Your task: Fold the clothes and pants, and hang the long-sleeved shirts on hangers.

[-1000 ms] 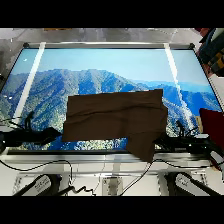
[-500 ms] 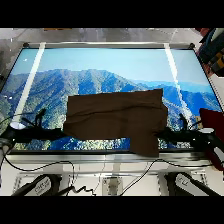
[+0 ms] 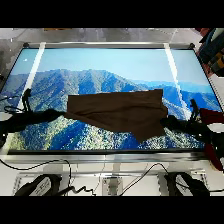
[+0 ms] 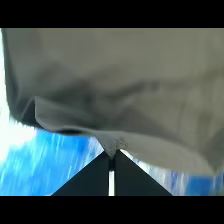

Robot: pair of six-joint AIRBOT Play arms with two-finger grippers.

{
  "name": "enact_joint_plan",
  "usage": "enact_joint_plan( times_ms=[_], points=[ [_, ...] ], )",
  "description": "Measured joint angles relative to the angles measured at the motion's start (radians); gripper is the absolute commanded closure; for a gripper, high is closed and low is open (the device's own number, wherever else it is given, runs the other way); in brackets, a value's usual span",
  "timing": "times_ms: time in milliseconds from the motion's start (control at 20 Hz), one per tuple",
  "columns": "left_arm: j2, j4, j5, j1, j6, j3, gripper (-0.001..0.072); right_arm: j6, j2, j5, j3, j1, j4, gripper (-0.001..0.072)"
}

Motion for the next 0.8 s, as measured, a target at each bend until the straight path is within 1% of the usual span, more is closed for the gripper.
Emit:
enact_joint_plan(
  times_ms=[150,300,450,600,650,700,750,800],
  points=[
    [0.002,-0.076,0.218,-0.075,-0.009,0.006,0.0691,0.044,-0.065,-0.216,0.107,0.126,0.002,0.0700],
    [-0.028,-0.113,0.426,-0.140,-0.040,0.023,0.0692,0.084,-0.224,-0.392,0.272,0.196,-0.025,0.0700],
    [-0.126,-0.129,0.531,-0.198,-0.061,0.077,0.0691,0.120,-0.419,-0.482,0.441,0.222,-0.040,0.0699],
    [-0.276,-0.135,0.576,-0.248,-0.066,0.162,0.0688,0.138,-0.605,-0.539,0.581,0.232,-0.047,0.0694],
    [-0.330,-0.136,0.584,-0.262,-0.069,0.196,0.0652,0.143,-0.661,-0.560,0.619,0.234,-0.048,0.0568],
    [-0.375,-0.136,0.590,-0.273,-0.069,0.227,0.0421,0.146,-0.704,-0.577,0.648,0.235,-0.048,0.0262],
    [-0.416,-0.137,0.590,-0.280,-0.069,0.259,0.0035,0.147,-0.741,-0.589,0.671,0.236,-0.051,0.0104],
    [-0.444,-0.136,0.589,-0.283,-0.068,0.283,-0.0002,0.148,-0.765,-0.591,0.686,0.236,-0.056,0.0104]
  ],
)
